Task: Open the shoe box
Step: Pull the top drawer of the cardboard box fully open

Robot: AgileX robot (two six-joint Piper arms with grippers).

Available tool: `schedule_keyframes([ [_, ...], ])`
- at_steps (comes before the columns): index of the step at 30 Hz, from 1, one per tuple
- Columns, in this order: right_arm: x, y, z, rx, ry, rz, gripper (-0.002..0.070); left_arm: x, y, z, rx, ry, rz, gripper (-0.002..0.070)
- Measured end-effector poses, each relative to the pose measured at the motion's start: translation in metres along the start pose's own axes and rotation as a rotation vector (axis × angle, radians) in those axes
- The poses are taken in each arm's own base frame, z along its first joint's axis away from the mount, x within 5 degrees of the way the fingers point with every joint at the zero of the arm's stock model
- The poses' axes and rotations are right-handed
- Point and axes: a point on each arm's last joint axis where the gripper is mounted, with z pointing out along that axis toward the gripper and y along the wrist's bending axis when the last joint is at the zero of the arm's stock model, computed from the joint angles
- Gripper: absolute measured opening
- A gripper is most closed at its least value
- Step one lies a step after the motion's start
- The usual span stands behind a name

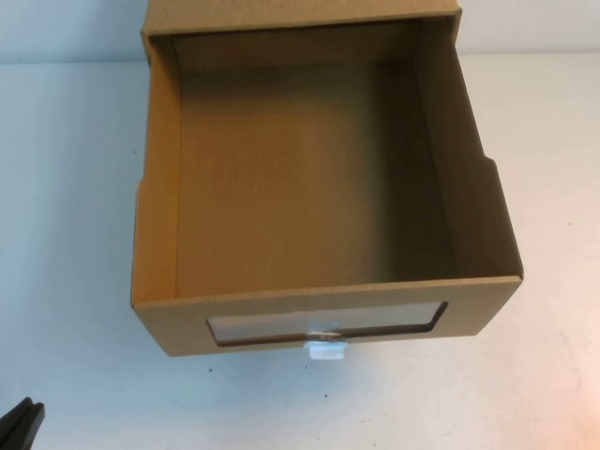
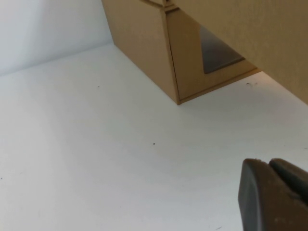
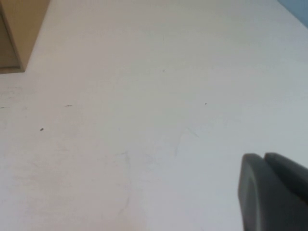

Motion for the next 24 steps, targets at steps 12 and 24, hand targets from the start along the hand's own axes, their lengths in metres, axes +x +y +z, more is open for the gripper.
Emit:
schedule_keyframes([
  [12,0.0001,0.0005,0.0,-0.006,0.001,0.015,-0.0014,0.0,0.0,0.0,0.0,0.0,0.0,-0.0005],
  [24,0.0001,0.0006,0.0,-0.007,0.001,0.017,-0.0013,0.0,0.0,0.0,0.0,0.0,0.0,-0.0005],
])
